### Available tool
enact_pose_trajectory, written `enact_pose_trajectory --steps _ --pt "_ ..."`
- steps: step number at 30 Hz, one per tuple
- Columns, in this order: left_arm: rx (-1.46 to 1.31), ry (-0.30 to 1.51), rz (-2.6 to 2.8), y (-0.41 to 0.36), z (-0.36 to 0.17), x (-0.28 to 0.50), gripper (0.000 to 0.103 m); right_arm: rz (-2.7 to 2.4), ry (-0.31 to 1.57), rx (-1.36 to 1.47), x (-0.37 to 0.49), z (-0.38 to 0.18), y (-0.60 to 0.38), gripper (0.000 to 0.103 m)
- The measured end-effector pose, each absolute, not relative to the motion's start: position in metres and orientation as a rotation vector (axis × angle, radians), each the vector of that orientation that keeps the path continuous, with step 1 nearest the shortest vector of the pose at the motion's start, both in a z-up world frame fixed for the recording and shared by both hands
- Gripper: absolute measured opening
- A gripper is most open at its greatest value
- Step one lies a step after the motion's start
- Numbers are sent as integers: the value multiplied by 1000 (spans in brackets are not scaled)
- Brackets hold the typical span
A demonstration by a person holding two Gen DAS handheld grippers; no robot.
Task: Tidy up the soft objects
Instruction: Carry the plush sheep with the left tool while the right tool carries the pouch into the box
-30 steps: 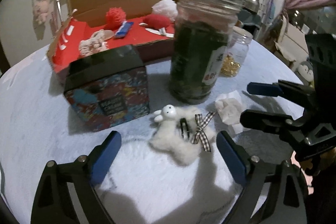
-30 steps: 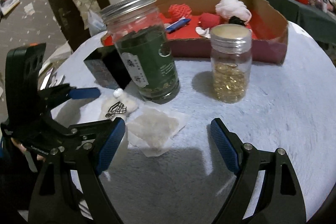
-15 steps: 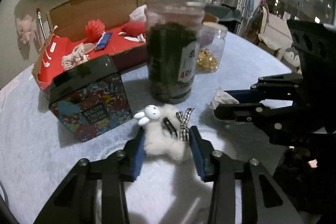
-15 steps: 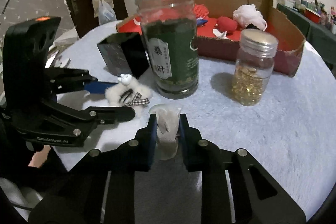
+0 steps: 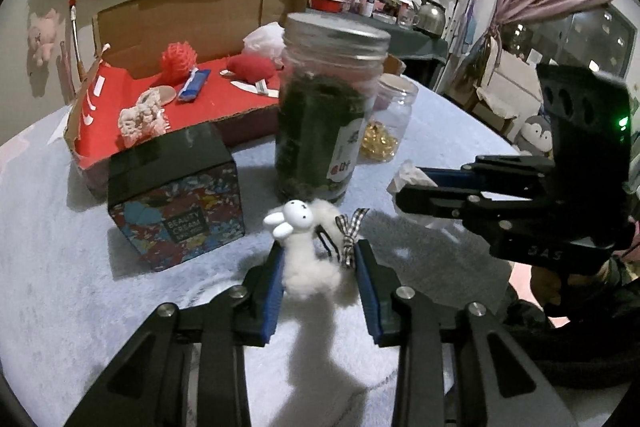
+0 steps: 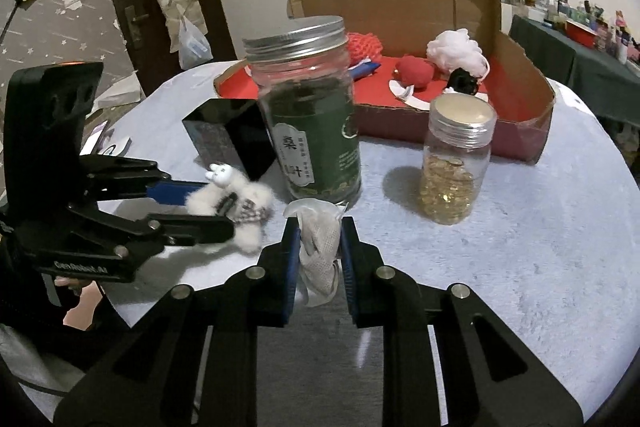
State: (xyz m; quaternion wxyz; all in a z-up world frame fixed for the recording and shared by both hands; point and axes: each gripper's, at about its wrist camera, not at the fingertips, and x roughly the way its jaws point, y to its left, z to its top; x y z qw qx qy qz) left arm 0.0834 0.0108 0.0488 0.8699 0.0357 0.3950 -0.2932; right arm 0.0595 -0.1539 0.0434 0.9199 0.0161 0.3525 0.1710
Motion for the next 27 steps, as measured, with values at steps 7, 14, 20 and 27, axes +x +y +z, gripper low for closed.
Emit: enact_pose_trajectory --steps 7,14,20,27 --pt "53 784 -589 24 67 80 36 317 706 47 60 52 -167 18" --pt "20 742 -577 37 85 86 36 278 660 43 61 71 -184 19" --pt "2 725 -572 46 95 94 36 261 626 39 68 89 -194 19" --pt "11 719 -565 50 107 107 36 272 621 29 84 102 -201 19"
